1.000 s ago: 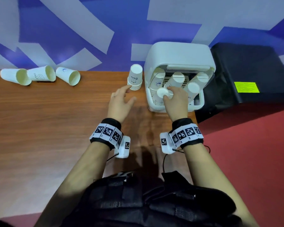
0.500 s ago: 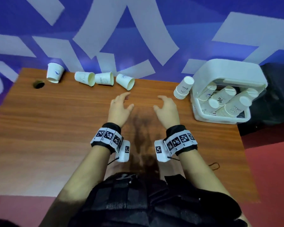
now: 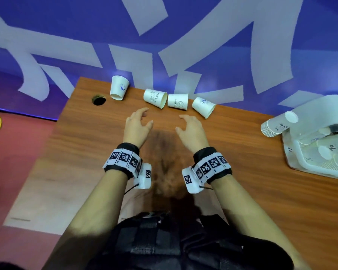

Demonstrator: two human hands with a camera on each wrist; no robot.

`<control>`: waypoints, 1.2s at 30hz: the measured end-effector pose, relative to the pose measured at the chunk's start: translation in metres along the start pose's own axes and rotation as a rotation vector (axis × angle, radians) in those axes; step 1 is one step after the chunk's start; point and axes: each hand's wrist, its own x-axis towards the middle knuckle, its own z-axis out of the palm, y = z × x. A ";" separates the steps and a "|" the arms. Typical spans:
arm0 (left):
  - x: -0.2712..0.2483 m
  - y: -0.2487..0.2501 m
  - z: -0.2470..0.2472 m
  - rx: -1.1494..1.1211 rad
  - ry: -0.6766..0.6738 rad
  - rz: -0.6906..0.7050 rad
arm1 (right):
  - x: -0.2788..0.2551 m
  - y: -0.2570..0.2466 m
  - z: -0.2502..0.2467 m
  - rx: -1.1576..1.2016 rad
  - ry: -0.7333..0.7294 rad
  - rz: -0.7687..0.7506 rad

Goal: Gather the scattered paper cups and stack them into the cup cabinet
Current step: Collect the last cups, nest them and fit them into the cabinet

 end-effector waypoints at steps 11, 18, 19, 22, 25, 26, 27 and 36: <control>0.109 -0.075 -0.037 0.094 0.067 -0.177 | 0.113 -0.046 0.063 -0.134 -0.046 -0.039; 0.173 -0.097 -0.038 0.162 0.145 -0.320 | 0.195 -0.061 0.087 -0.344 -0.007 -0.110; 0.180 -0.099 -0.038 0.154 0.143 -0.350 | 0.204 -0.062 0.088 -0.388 -0.016 -0.100; 0.196 -0.106 -0.037 0.126 0.082 -0.416 | 0.223 -0.062 0.093 -0.501 -0.093 -0.061; 0.207 -0.115 -0.033 0.115 0.021 -0.433 | 0.232 -0.057 0.100 -0.529 -0.190 -0.067; 0.209 -0.117 -0.032 0.126 0.012 -0.432 | 0.233 -0.054 0.101 -0.507 -0.214 -0.078; 0.210 -0.119 -0.031 0.139 0.009 -0.425 | 0.233 -0.053 0.102 -0.481 -0.239 -0.092; 0.172 -0.115 -0.030 -0.052 0.059 -0.348 | 0.200 -0.058 0.106 -0.124 -0.299 -0.114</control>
